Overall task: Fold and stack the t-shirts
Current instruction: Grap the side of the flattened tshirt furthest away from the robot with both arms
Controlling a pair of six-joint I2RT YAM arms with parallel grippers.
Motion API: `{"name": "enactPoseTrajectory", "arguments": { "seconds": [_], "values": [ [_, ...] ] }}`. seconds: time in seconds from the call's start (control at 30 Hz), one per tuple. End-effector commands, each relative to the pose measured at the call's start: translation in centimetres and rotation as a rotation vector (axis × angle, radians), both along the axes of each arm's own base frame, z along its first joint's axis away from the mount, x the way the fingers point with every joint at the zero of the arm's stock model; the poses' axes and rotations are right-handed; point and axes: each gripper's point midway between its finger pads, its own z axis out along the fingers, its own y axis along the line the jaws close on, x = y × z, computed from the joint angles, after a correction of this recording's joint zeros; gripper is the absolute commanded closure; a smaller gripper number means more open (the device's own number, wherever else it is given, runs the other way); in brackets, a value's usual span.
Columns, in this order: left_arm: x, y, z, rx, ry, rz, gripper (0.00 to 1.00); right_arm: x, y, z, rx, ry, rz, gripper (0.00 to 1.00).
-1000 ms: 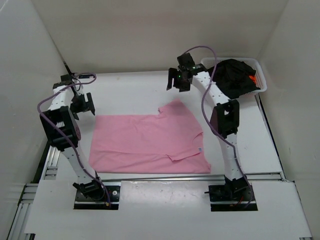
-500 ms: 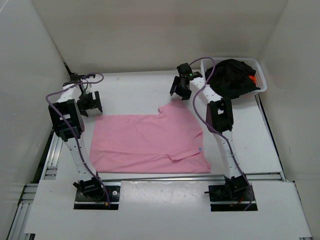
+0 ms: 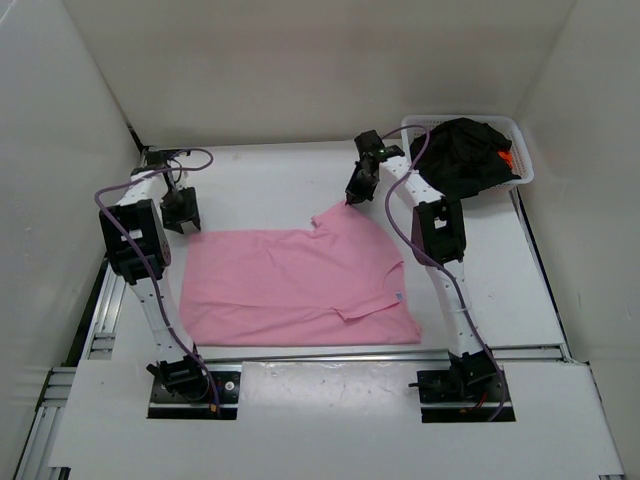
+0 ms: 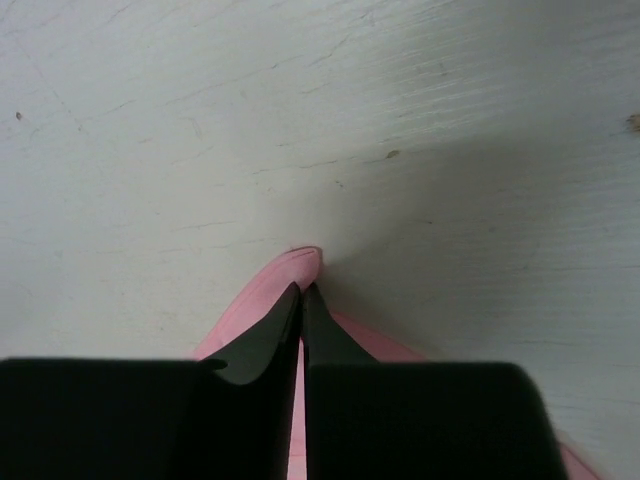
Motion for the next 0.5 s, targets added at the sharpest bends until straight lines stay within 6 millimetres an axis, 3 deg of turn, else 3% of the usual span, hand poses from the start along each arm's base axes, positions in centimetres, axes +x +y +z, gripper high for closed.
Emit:
{"name": "enactPoseTrajectory", "arguments": {
  "seconds": [0.0, 0.17, 0.2, 0.23, 0.33, 0.4, 0.43, 0.47],
  "values": [
    [-3.9, -2.7, -3.2, -0.104, 0.156, -0.017, 0.41, -1.4, -0.2, -1.1, 0.011, 0.066, -0.003, 1.00],
    [-4.4, -3.4, -2.8, -0.114, 0.164, -0.029, 0.58, -1.5, -0.5, 0.6, 0.006, 0.030, 0.014, 1.00],
    [-4.4, -3.4, -2.8, -0.114, 0.164, -0.029, 0.70, -1.5, -0.6, 0.6, 0.003, 0.028, 0.023, 1.00],
    [-4.7, -3.5, -2.8, -0.116, 0.173, -0.028, 0.76, -1.5, -0.5, 1.5, 0.010, 0.009, 0.023, 1.00],
    [-4.9, -3.3, -2.8, -0.109, 0.184, -0.026, 0.89, -1.8, -0.7, 1.5, 0.008, 0.001, 0.034, 1.00],
    [-5.0, -3.4, -2.6, -0.111, 0.191, -0.026, 0.81, -2.0, -0.8, 1.9, 0.005, -0.003, 0.042, 1.00],
    [-5.3, -3.4, -2.5, -0.113, 0.202, -0.026, 0.66, -2.0, -0.9, 1.8, 0.001, -0.006, 0.052, 1.00],
    [-4.8, -3.0, -1.9, -0.089, 0.182, -0.023, 0.32, -2.1, -0.7, 1.9, 0.011, -0.002, 0.057, 1.00]
  ]
}}
